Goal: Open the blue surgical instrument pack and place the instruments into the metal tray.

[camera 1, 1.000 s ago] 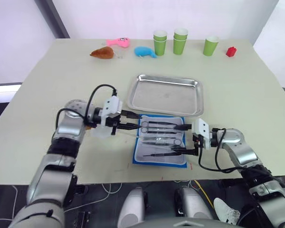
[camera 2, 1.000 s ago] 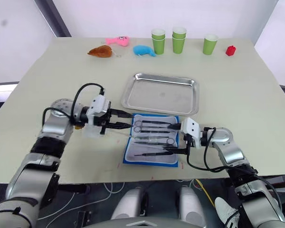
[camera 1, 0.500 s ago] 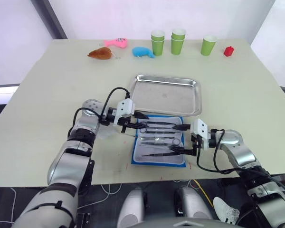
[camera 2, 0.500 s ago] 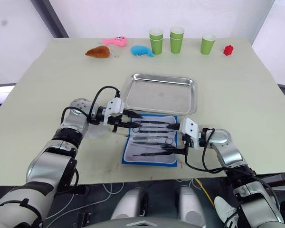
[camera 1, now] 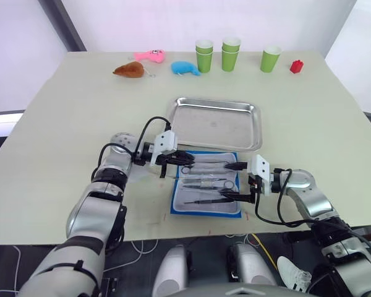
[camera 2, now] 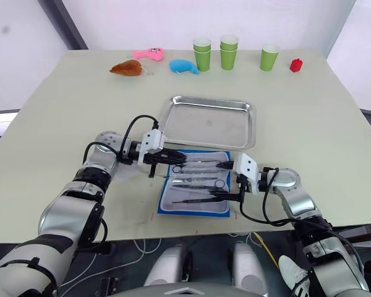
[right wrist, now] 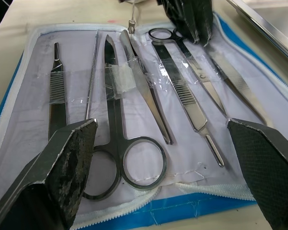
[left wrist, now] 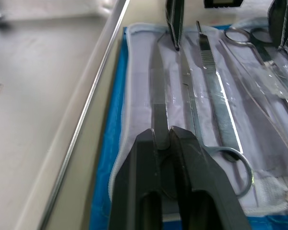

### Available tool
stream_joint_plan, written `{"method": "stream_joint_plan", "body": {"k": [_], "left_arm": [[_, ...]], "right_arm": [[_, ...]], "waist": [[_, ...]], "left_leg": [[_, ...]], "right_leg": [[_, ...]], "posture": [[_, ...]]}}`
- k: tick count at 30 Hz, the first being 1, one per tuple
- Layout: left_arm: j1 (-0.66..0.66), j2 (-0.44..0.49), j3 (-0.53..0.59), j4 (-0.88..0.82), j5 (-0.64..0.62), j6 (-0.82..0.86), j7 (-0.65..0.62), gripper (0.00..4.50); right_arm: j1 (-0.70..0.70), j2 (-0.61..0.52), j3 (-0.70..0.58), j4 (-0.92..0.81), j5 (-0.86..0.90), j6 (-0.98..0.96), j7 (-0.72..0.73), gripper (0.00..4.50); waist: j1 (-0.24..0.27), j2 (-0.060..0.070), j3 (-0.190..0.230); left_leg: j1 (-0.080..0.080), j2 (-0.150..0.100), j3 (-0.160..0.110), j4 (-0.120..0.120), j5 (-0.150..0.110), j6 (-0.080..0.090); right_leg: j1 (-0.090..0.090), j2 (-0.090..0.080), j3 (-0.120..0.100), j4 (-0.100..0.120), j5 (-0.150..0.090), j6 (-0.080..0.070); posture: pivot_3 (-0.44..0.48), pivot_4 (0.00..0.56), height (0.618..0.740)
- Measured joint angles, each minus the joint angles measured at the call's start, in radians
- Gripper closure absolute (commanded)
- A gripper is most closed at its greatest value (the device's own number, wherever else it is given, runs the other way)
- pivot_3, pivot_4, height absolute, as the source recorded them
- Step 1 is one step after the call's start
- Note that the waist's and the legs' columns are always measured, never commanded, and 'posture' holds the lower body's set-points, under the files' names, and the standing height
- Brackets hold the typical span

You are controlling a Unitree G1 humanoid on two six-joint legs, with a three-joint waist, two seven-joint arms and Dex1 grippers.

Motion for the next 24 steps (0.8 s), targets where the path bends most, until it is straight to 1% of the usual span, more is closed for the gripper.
{"method": "stream_joint_plan", "body": {"k": [13,24], "left_arm": [[0.0,0.002,0.012,0.0,-0.006,0.001,-0.021,4.42],[-0.011,0.036,0.011,-0.043,0.006,0.029,-0.046,4.42]], "right_arm": [[-0.003,0.001,0.003,-0.007,-0.003,0.027,0.001,0.0],[-0.022,-0.004,0.025,-0.031,-0.016,0.084,-0.012,0.0]], "waist": [[-0.003,0.0,0.0],[-0.009,-0.001,0.0]], "left_leg": [[0.0,0.0,0.0,0.0,0.0,0.0],[0.001,0.001,-0.001,0.0,0.0,0.0]], "right_leg": [[0.0,0.0,0.0,0.0,0.0,0.0],[0.0,0.001,0.0,0.002,0.0,0.0]], "posture": [[0.0,0.15,0.739],[0.0,0.15,0.739]]}}
